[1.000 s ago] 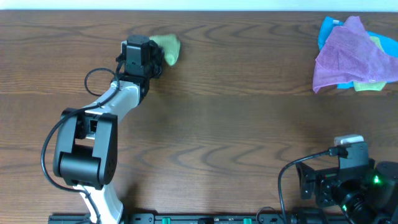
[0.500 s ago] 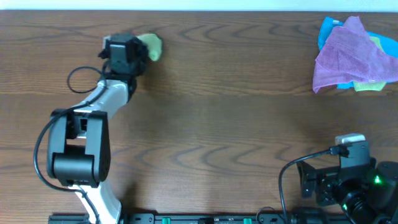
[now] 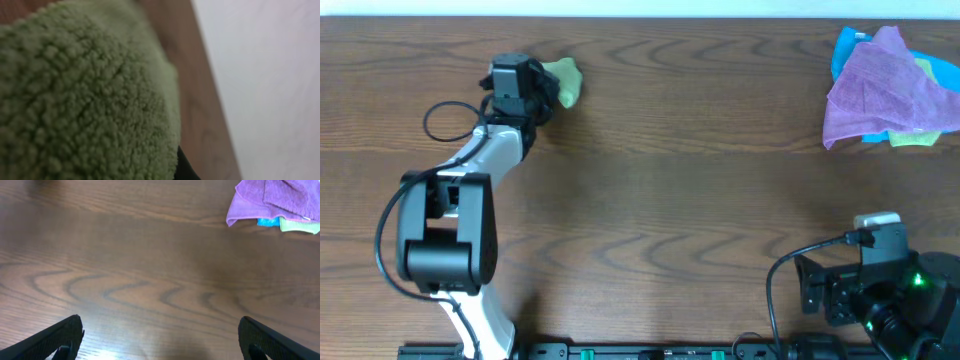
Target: Fold the cloth
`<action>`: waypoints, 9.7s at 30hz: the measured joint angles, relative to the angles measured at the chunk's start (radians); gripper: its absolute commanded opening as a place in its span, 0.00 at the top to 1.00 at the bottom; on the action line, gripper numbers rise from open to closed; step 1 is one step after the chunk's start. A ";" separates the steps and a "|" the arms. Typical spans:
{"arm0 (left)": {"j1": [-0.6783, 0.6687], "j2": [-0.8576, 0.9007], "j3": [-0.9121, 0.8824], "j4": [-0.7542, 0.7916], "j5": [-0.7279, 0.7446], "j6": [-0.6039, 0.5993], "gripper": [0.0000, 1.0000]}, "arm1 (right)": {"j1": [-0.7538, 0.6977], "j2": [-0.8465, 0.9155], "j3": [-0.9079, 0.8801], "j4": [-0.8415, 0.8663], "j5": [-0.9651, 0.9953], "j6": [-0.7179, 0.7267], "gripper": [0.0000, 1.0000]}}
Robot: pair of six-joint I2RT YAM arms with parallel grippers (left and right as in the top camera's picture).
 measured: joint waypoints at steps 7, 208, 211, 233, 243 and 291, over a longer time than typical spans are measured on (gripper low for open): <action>-0.013 0.042 0.001 -0.120 0.080 0.030 0.52 | 0.000 0.000 -0.003 0.029 0.004 0.000 0.01; 0.028 -0.598 0.024 -0.988 -0.127 0.586 0.05 | 0.000 -0.369 -0.991 0.552 -0.023 -0.058 0.01; 0.028 -0.598 0.024 -0.988 -0.127 0.586 0.05 | 0.000 -0.369 -0.991 0.552 -0.023 -0.058 0.01; 0.027 -0.562 0.021 -0.990 -0.155 0.392 0.05 | 0.000 -0.369 -0.991 0.552 -0.023 -0.058 0.01; -0.150 -0.301 -0.008 -0.500 -0.115 -0.267 0.05 | 0.000 -0.370 -0.992 0.552 -0.023 -0.058 0.01; -0.086 -0.029 -0.010 -0.253 -0.463 -0.438 0.10 | 0.000 -0.370 -0.993 0.552 -0.023 -0.058 0.01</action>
